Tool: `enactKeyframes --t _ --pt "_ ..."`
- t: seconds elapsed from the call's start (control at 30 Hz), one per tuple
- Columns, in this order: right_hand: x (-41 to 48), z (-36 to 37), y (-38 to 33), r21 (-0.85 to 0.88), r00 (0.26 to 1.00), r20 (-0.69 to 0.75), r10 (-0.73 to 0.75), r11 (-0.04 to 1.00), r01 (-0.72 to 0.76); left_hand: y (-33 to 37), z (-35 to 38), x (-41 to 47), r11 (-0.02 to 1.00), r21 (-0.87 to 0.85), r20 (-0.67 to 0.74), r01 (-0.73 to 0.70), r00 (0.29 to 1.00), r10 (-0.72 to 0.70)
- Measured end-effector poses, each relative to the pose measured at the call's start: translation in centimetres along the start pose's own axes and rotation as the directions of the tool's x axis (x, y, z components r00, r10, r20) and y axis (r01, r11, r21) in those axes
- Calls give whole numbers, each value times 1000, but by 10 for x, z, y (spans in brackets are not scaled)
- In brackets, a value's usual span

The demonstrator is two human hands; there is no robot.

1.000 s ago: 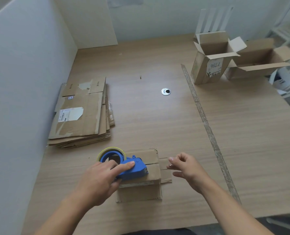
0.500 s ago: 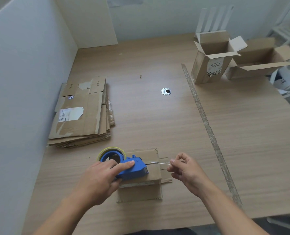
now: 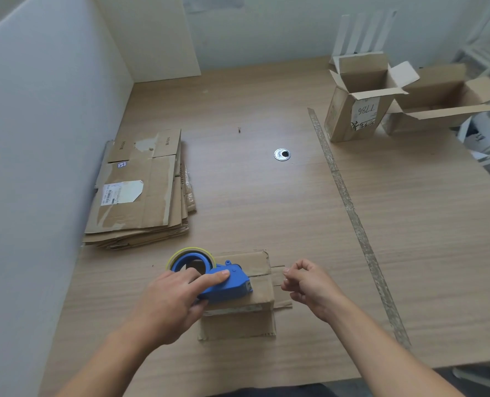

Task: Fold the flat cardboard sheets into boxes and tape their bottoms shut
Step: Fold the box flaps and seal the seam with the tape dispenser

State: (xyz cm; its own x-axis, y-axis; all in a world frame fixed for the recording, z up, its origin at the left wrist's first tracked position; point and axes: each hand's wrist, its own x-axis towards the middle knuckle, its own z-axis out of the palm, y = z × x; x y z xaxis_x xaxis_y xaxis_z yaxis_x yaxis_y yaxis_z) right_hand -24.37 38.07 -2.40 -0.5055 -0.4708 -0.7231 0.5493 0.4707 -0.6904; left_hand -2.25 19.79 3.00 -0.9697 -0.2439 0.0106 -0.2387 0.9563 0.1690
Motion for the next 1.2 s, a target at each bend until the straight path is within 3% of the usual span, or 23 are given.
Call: enactKeyframes --t 0.33,0.6,0.7,0.8,1.07,1.2 --pt "5 6 5 -111 1000 25 -2 994 5 1 1 0 1000 3 -12 8 1000 -8" --pt "4 18 3 -221 996 49 78 973 -66 1 0 2 1000 -9 20 18 1000 -18" --pt "1 11 3 -449 995 -28 -98 890 75 2 -1 3 1000 -8 31 19 999 -18" --pt "-3 13 -3 -558 960 6 -280 796 235 3 -3 3 1000 -22 38 16 999 -15" --pt "-12 30 2 -505 959 -12 -285 829 240 3 -4 3 1000 -20 47 24 999 -23" --pt "-8 33 5 -538 937 -30 -347 796 277 2 -9 8 993 -94 139 66 989 -53"
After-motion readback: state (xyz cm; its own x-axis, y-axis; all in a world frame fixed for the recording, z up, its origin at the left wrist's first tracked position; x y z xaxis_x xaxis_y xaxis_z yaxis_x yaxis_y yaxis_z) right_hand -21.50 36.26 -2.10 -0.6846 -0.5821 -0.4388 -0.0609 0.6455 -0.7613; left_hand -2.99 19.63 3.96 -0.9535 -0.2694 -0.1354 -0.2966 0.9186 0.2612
